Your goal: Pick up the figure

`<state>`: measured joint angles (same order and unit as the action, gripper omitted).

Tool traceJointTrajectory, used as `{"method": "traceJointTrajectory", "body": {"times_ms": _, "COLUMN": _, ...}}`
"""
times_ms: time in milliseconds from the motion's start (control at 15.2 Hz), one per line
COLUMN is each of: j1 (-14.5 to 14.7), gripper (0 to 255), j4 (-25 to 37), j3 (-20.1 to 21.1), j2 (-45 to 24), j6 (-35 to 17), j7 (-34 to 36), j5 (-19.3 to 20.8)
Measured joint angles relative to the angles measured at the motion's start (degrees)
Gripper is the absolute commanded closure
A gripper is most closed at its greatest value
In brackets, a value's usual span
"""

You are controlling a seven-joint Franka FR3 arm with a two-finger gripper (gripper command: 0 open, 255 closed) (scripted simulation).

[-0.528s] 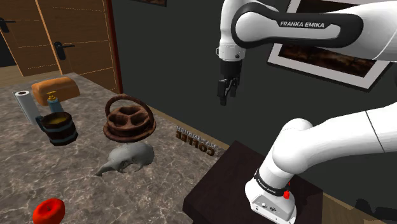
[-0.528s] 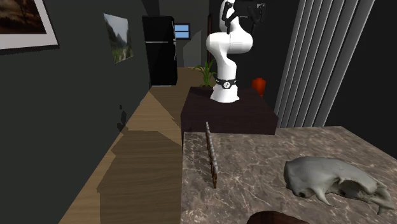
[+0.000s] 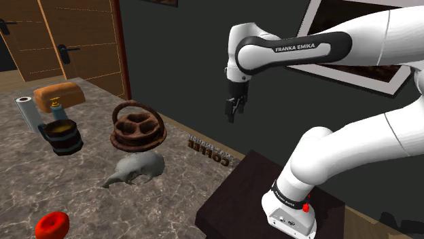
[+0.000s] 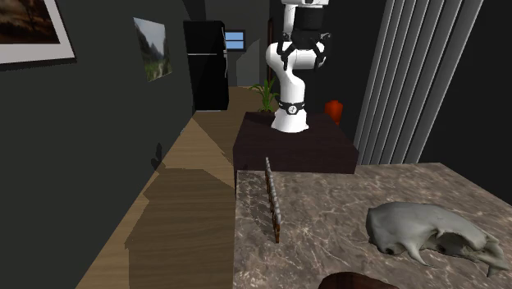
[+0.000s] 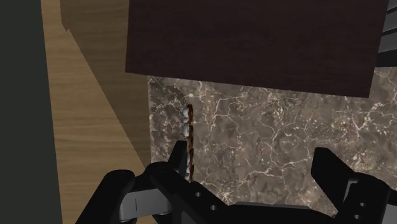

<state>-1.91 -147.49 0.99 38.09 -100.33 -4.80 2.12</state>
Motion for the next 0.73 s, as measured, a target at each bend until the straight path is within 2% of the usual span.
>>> {"method": "traceJointTrajectory", "body": {"times_ms": 264, "j1": -0.55, "gripper": 0, "j4": -2.92, "j3": -1.10, "j2": -5.06, "j6": -8.53, "j7": -1.20, "j5": 0.73}}
{"method": "traceJointTrajectory", "body": {"times_ms": 726, "j1": -1.92, "gripper": 0, "j4": -4.41, "j3": -3.58, "j2": -19.59, "j6": -25.58, "j7": -4.00, "j5": 2.17}}
